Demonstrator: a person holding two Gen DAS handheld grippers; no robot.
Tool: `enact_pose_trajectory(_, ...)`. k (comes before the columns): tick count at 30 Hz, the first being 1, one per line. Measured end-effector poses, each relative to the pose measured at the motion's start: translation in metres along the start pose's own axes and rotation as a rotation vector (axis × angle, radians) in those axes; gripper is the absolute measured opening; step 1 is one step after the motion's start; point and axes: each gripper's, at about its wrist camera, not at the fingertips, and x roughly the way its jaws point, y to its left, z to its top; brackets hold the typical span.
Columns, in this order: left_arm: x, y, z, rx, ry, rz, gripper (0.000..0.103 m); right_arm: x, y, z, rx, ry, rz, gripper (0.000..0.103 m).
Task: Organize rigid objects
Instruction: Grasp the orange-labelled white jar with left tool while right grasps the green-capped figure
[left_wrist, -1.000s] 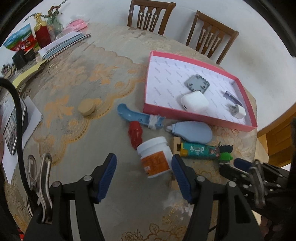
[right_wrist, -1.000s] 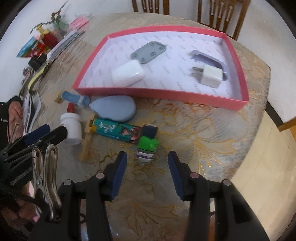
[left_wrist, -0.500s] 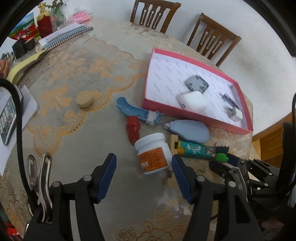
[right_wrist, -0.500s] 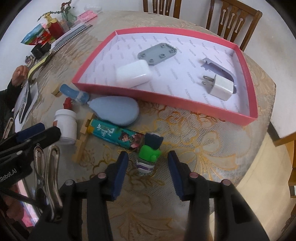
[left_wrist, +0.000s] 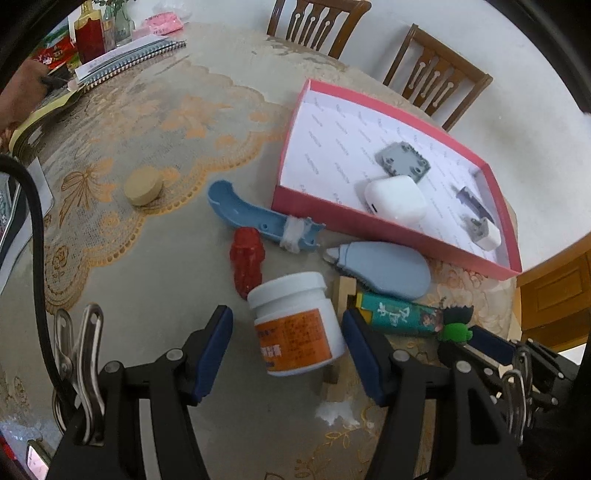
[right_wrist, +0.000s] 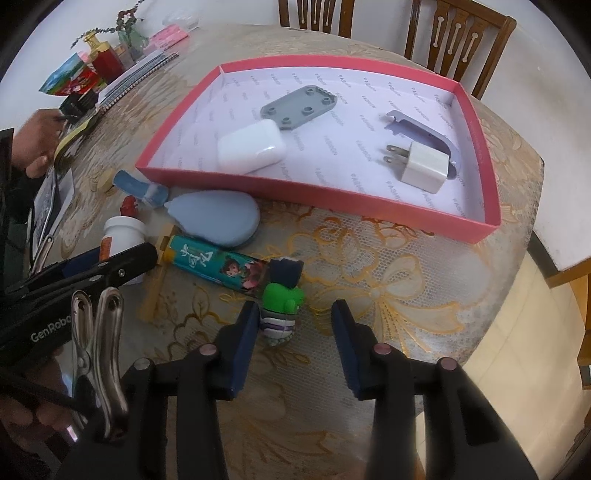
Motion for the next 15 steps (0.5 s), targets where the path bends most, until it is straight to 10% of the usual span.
enact_pose_trajectory(15,-0.0070,0.0031,-0.0042,0.001,-0.012,-0.010,0.045,0.0011,0.0055,0.0005,-0.034,-0.013,-0.041,0.021)
